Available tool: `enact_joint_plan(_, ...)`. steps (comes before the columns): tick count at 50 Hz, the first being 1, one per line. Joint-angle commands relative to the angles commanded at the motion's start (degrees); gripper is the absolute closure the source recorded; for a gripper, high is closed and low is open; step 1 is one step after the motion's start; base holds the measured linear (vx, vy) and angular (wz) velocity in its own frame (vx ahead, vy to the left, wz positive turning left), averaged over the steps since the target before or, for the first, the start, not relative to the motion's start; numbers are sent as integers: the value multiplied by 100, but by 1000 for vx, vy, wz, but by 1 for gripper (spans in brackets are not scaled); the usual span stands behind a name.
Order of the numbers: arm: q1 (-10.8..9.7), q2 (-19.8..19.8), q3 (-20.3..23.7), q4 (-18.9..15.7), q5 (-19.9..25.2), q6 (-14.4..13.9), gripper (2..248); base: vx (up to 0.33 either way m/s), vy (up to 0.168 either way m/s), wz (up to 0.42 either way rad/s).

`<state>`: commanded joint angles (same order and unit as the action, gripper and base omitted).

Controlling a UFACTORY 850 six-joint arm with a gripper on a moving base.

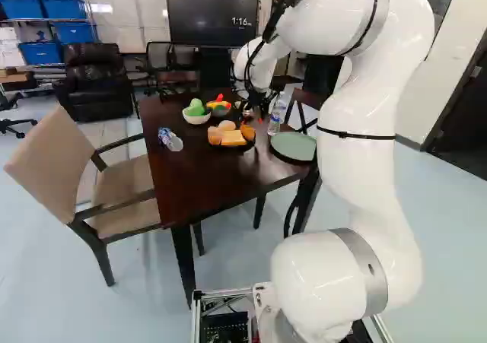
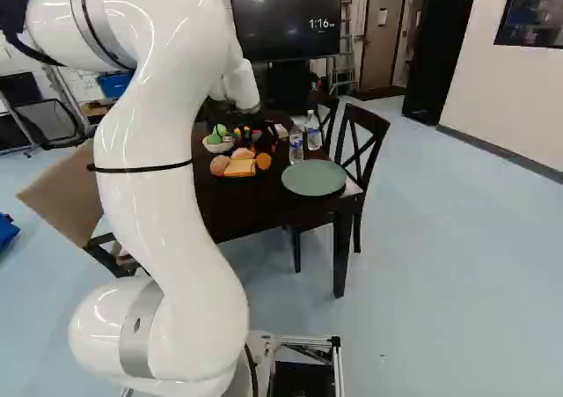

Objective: Move the croissant to the empty plate

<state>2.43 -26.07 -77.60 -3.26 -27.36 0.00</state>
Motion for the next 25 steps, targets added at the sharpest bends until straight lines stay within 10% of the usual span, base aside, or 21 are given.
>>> enact_joint_plan(25,0,0,0,0,-13,0,96,0,0,0)
